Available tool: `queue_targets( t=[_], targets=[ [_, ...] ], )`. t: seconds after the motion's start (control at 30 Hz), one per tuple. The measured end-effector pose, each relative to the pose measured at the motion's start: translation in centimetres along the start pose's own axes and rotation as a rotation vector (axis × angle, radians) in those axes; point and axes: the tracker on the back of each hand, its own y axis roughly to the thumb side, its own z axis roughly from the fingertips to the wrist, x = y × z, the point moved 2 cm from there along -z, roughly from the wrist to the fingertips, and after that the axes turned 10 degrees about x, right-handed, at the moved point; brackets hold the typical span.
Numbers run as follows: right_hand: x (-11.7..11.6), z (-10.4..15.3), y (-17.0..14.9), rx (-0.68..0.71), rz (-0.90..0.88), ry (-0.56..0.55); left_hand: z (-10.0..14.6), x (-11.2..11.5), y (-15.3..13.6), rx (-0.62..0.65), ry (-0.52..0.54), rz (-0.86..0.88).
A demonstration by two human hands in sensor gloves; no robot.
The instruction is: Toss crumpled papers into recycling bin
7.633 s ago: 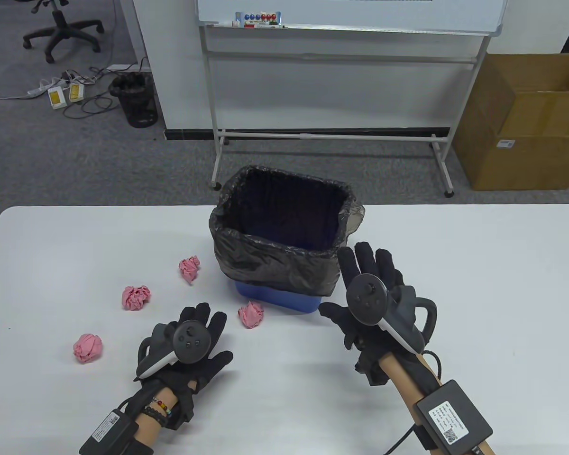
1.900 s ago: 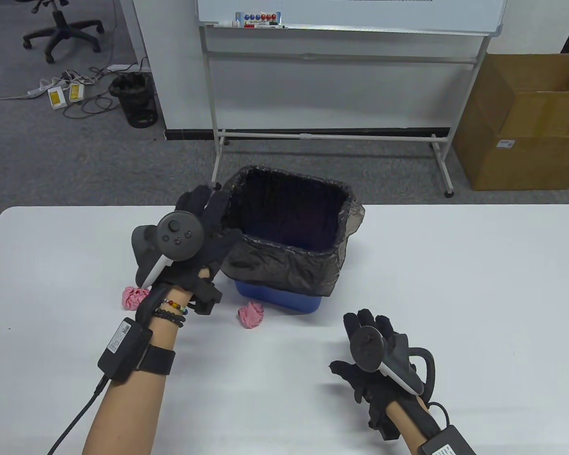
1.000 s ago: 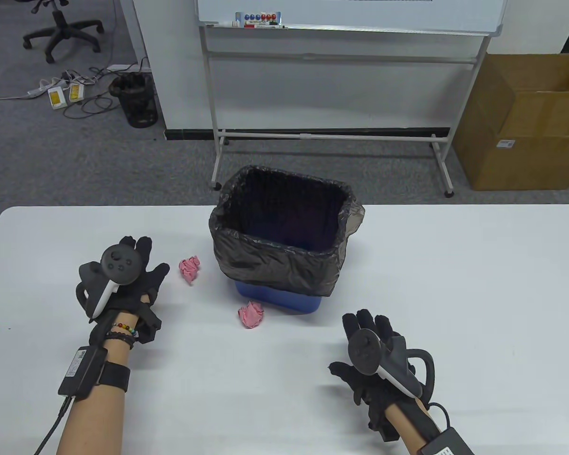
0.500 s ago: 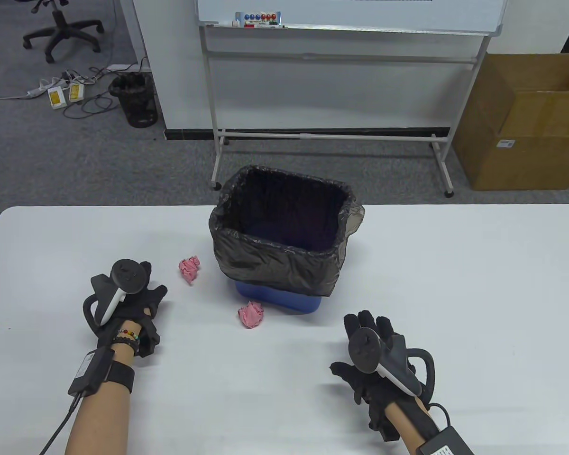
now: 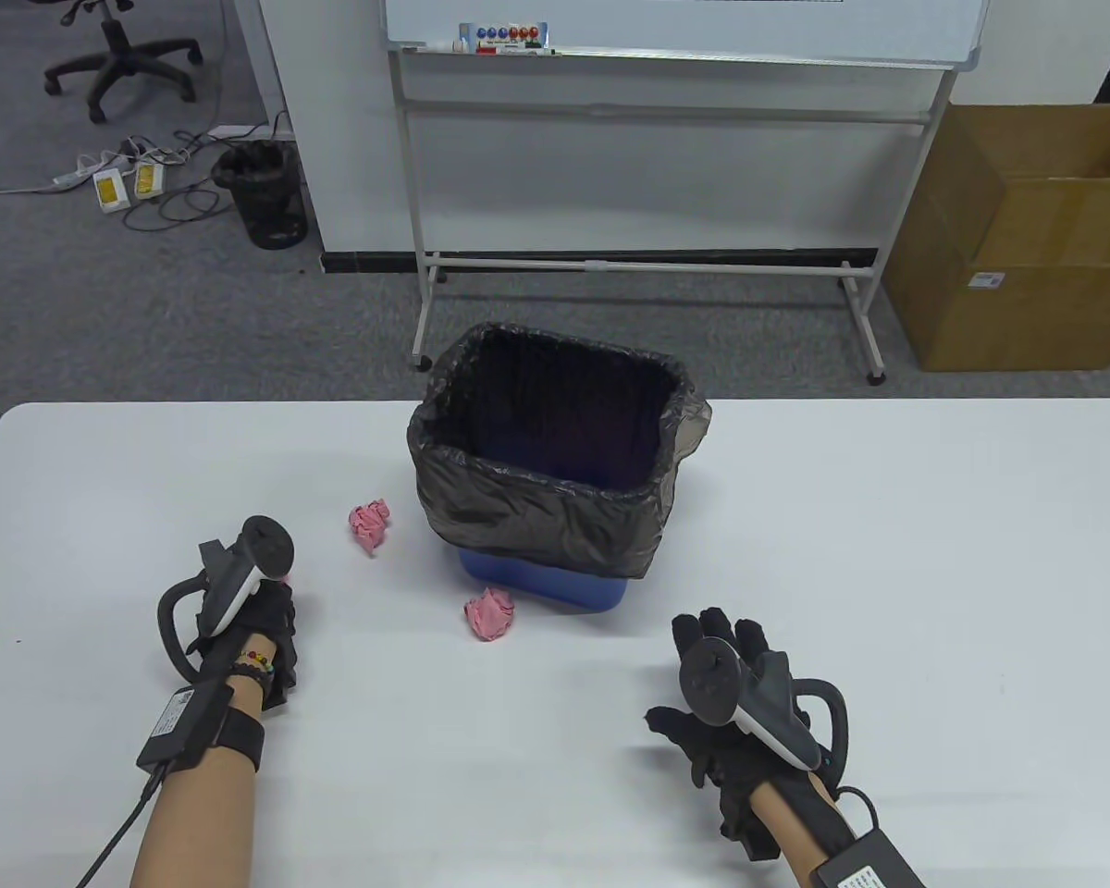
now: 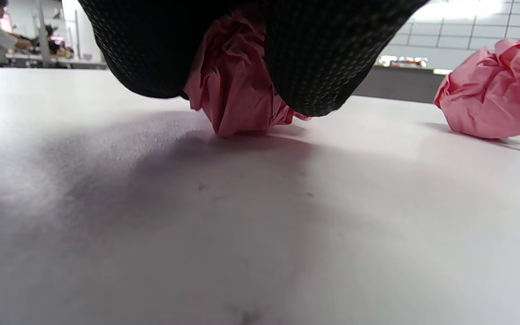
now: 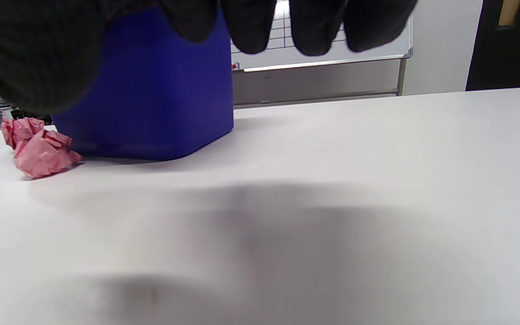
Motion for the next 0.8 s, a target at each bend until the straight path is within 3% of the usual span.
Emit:
queue_targets(
  t=[0.27, 0.8],
  targets=[
    [0.1, -0.1, -0.1, -0.004, -0.006, -0.009, 0.3, -1.4, 0.8, 0.003, 0.007, 0.022],
    [0.4, 0.0, -0.2, -0.002, -0.019, -0.029, 5.6, -5.3, 9.0, 0.284, -0.161, 0.264]
  ],
)
